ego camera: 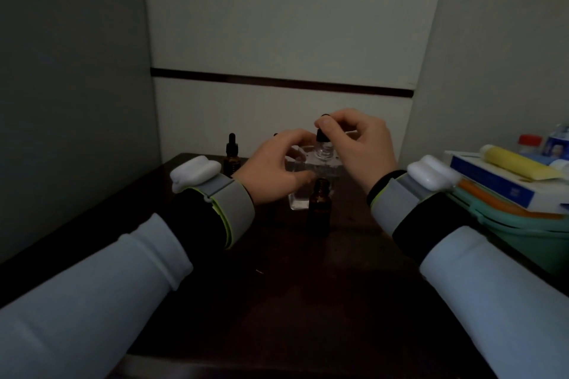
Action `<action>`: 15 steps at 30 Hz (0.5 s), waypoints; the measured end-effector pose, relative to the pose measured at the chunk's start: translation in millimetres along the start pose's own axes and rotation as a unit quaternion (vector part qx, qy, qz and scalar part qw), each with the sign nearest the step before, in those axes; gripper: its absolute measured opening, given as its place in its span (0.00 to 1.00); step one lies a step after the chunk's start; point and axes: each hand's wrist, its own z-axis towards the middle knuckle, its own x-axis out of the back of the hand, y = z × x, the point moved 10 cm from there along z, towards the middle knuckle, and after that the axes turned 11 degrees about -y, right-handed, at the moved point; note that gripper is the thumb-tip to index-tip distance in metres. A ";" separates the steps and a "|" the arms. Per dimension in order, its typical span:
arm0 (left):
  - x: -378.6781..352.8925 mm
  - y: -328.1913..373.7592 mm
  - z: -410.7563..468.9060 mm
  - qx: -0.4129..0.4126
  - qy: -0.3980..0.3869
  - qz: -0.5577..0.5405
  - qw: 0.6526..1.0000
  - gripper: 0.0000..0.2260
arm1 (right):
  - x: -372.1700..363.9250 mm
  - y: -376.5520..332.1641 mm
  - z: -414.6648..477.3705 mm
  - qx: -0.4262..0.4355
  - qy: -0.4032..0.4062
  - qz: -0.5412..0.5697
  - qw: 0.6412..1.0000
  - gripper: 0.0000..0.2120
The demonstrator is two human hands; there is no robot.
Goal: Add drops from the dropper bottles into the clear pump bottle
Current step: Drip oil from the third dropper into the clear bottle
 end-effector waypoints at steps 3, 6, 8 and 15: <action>0.8 -4.5 1.2 0.004 0.003 -0.007 1.000 0.20 | 7.9 -3.1 -1.0 0.012 0.041 0.010 0.999 0.06; 1.7 -11.2 2.1 0.013 0.008 -0.012 1.000 0.20 | 34.3 -13.2 -4.7 0.042 0.144 0.082 0.985 0.06; 0.5 -15.8 3.2 0.018 0.006 -0.014 1.000 0.21 | 48.1 -20.4 -6.8 0.062 0.176 0.118 0.975 0.05; 1.2 -24.9 4.1 0.041 0.012 0.039 0.998 0.23 | 29.0 -19.5 -3.2 0.038 0.101 0.076 0.991 0.06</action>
